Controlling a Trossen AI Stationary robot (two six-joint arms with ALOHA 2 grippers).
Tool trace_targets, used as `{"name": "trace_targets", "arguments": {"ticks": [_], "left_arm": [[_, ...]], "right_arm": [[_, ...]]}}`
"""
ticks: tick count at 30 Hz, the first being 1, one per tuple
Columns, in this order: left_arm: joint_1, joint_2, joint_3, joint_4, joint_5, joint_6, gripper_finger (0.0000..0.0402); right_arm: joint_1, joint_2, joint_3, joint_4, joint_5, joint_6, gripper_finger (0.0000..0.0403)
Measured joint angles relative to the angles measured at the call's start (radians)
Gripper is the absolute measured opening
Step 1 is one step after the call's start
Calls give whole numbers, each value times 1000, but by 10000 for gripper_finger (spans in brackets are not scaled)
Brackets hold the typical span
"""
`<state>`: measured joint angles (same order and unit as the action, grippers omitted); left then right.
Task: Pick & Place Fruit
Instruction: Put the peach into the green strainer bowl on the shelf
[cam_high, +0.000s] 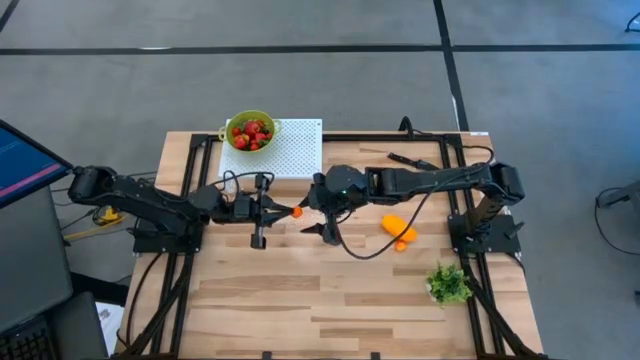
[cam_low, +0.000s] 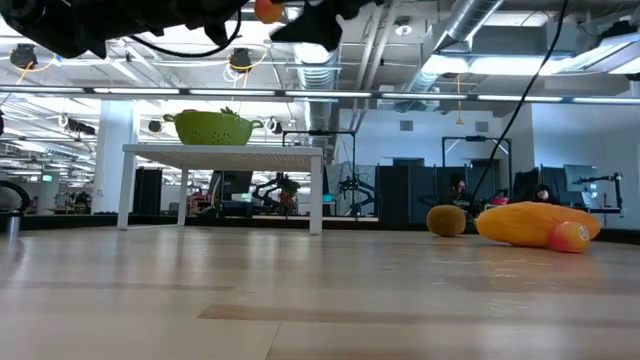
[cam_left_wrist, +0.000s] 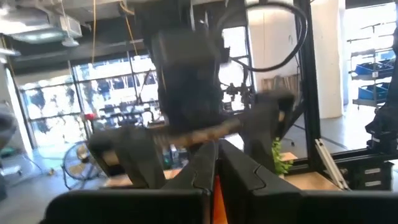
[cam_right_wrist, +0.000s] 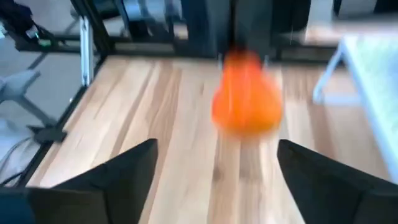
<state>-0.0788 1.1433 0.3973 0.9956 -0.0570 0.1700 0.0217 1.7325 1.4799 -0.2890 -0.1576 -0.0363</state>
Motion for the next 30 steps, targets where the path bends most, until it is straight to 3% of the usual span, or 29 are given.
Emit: {"name": "trace_targets", "arguments": {"ticks": [8,18,23,30], "left_arm": [[59,-71,0,0,-28,40,5],[241,-123,0,-10,-471,256,5],[347,-112,-1,-56,-611,260,6],[419,-112,-1,-127,-706,237,7]], "right_arm": [[-53,4,0,-229,97,152,344],[-56,8,0,-241,114,169,319],[-48,8,0,-241,114,168,317],[-41,8,0,-242,114,160,317]]}}
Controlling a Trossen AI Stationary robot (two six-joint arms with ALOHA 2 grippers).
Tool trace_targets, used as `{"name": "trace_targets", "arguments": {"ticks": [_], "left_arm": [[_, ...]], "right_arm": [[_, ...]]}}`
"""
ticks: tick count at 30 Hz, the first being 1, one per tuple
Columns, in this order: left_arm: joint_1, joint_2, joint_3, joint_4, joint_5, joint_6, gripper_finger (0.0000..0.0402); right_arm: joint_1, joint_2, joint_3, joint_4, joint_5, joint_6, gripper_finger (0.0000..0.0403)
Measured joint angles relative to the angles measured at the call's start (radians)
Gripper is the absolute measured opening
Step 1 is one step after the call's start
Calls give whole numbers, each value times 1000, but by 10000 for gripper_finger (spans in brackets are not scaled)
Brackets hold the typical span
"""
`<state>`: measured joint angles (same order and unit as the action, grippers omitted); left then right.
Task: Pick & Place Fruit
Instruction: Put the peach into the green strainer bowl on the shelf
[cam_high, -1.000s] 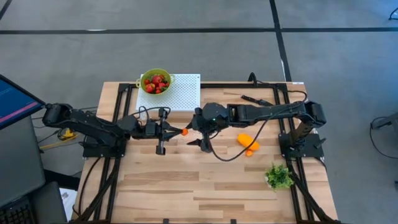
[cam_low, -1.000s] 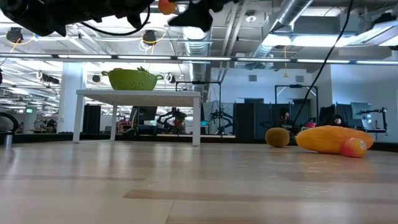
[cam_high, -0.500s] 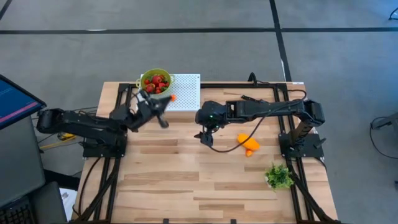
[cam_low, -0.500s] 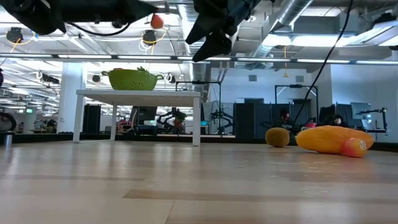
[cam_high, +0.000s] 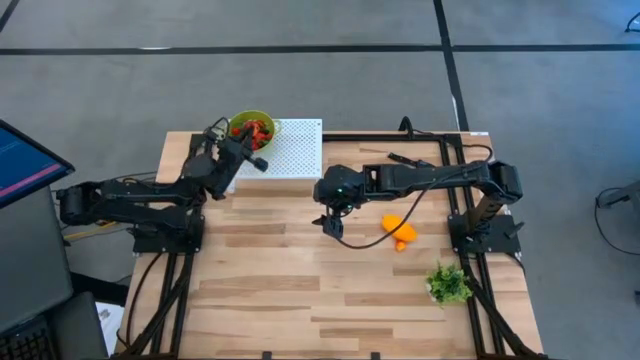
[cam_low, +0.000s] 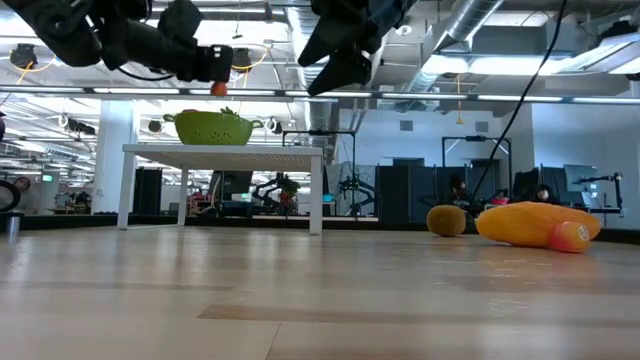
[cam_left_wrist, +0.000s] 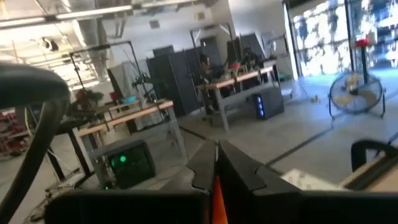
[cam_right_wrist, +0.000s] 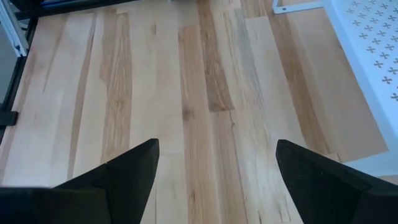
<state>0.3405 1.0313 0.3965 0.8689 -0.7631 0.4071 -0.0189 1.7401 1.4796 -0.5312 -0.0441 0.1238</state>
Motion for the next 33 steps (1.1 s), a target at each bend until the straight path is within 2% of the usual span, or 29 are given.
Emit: {"name": "trace_targets", "arguments": {"ticks": [11,20,24,29,33], "left_arm": [[3,0,0,-62,-1,-49,12],[3,0,0,-65,-6,-48,96],[3,0,0,-66,-16,-49,120],[-56,0,0,-65,-5,-49,131],[-150,0,0,-66,75,-87,132]], "right_arm": [[0,0,0,0,0,-3,317],[0,0,0,0,0,-2,317],[0,0,0,-1,0,-2,317],[14,-9,0,-90,0,15,317],[33,-14,0,-241,3,90,317]]}}
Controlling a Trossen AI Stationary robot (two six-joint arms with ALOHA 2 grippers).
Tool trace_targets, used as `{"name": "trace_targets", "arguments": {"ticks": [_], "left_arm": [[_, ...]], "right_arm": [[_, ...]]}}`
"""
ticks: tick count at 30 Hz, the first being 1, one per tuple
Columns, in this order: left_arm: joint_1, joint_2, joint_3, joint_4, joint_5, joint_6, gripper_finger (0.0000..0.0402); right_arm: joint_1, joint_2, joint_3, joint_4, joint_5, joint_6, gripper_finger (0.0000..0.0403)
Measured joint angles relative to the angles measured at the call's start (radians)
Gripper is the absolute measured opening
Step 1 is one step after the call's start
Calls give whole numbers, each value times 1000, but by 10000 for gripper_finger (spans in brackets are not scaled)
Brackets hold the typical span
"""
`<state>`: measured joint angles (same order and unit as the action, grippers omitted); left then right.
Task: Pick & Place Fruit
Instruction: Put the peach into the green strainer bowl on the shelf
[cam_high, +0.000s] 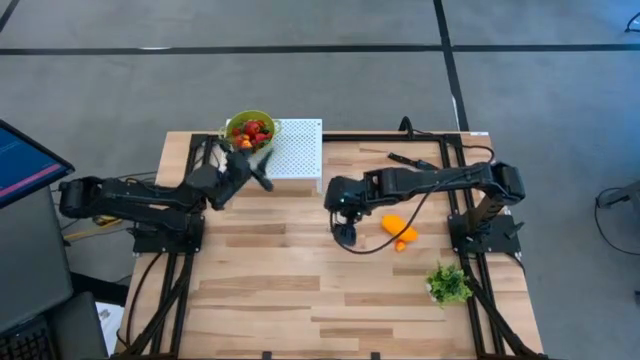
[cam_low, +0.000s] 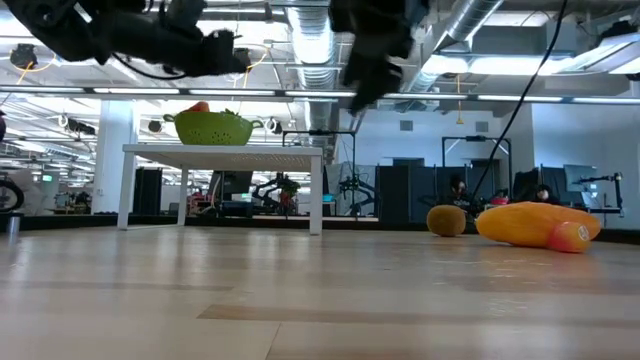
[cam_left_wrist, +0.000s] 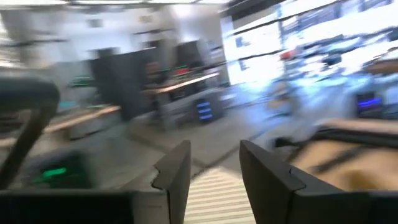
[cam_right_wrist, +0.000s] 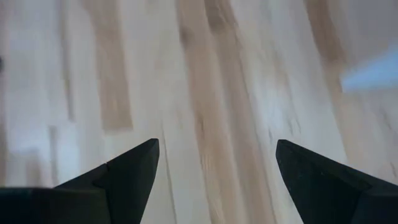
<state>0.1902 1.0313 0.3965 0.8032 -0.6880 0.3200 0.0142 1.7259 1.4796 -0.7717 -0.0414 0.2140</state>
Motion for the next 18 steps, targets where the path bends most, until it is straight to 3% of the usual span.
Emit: {"name": "trace_targets", "arguments": {"ticks": [6,12,18], "left_arm": [[-143,0,0,-34,221,-150,132],[-242,0,0,-131,473,-260,132],[-298,3,0,-197,557,-321,131]], "right_arm": [[46,11,0,-218,123,120,317],[98,12,-8,-406,148,223,317],[154,10,-83,-550,150,369,317]]}}
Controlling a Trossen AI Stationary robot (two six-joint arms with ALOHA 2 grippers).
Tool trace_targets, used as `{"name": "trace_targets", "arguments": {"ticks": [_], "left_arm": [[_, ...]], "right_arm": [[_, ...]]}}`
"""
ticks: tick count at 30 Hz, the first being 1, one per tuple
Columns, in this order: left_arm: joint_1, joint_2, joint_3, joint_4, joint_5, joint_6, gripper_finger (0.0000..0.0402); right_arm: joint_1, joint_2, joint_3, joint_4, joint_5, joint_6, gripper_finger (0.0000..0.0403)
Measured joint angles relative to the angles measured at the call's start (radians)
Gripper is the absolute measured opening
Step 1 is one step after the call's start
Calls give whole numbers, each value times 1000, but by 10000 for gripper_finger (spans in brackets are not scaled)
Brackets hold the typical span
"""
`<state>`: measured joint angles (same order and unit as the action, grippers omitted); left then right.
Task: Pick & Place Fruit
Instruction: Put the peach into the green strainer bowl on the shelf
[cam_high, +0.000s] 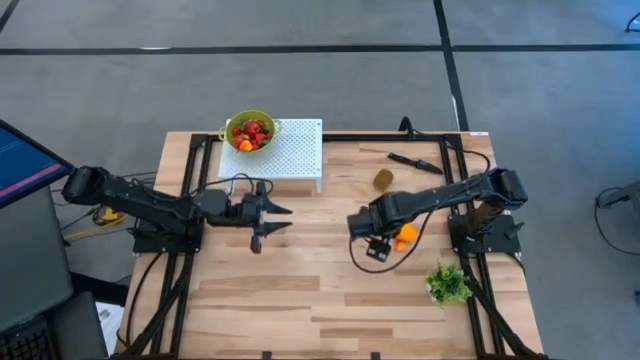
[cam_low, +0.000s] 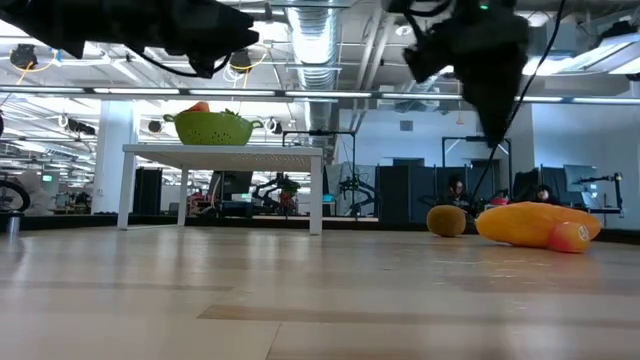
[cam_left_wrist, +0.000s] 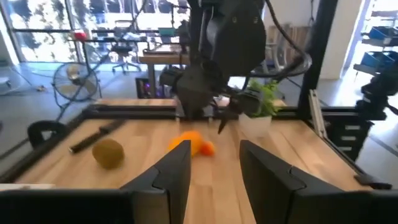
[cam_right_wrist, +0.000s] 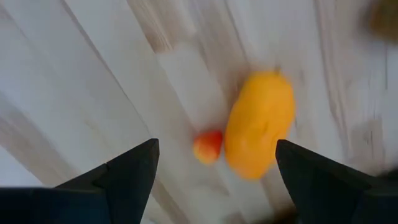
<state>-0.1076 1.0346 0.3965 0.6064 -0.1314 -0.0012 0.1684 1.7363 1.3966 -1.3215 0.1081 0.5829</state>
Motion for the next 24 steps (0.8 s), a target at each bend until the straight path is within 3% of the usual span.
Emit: {"name": "trace_targets", "arguments": {"ticks": [11,24], "left_arm": [[-12,70,0,7,-1,-14,131],[-11,94,0,43,-1,-15,131]], "right_arm": [[83,0,-203,49,-58,194,317],[43,-3,-369,266,-85,193,317]]}}
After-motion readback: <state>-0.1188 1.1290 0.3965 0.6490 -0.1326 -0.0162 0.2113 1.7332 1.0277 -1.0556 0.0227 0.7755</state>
